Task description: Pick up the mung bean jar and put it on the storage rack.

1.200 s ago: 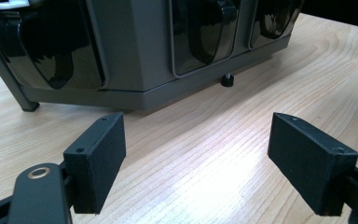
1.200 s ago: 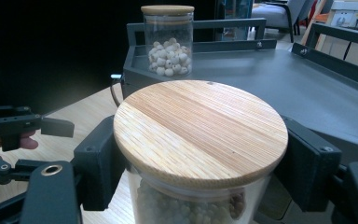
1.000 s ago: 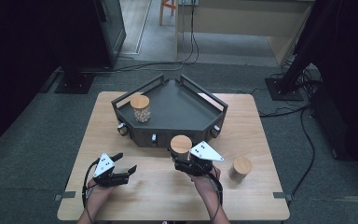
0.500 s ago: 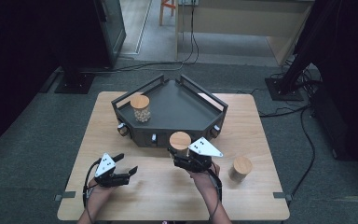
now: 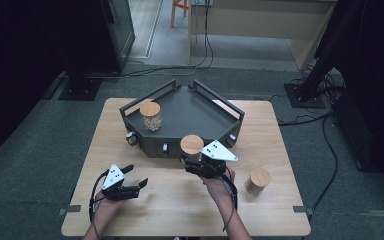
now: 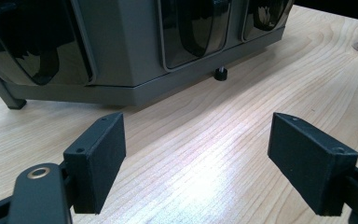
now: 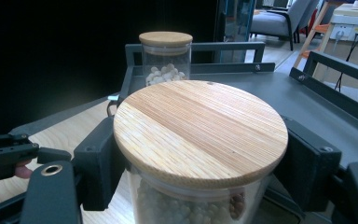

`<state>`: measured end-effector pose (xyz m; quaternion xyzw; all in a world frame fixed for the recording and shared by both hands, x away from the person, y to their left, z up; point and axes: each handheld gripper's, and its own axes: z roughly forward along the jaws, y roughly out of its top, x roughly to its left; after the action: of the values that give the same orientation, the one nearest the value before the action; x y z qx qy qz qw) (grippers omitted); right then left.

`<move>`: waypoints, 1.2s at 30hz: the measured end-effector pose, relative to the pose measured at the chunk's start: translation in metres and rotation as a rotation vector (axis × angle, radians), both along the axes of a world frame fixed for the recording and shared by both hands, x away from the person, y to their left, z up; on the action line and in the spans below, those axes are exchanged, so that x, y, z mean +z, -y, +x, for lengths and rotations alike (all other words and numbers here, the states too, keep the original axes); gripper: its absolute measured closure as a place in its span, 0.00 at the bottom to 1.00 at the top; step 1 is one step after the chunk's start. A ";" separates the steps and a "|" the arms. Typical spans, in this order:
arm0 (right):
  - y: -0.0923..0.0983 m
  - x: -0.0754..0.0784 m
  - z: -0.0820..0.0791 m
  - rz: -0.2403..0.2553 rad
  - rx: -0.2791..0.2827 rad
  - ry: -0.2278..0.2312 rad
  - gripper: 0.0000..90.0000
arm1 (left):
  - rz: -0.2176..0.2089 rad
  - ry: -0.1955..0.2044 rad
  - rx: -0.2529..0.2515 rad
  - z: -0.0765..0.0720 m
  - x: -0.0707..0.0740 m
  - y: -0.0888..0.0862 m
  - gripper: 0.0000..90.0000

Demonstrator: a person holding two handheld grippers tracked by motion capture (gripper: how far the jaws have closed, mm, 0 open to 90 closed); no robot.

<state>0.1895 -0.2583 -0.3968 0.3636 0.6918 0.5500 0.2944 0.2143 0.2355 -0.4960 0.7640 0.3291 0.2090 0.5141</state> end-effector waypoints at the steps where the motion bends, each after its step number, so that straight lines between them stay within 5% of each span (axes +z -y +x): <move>1: 0.000 0.001 0.000 -0.001 0.001 0.002 0.28 | -0.003 -0.001 0.001 0.000 0.000 0.000 0.21; 36: -0.009 0.016 0.021 -0.016 0.002 -0.008 0.28 | -0.006 -0.011 -0.010 0.002 0.000 -0.001 0.21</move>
<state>0.2110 -0.2490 -0.3808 0.3629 0.6975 0.5434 0.2941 0.2168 0.2361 -0.4964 0.7651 0.3288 0.2012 0.5158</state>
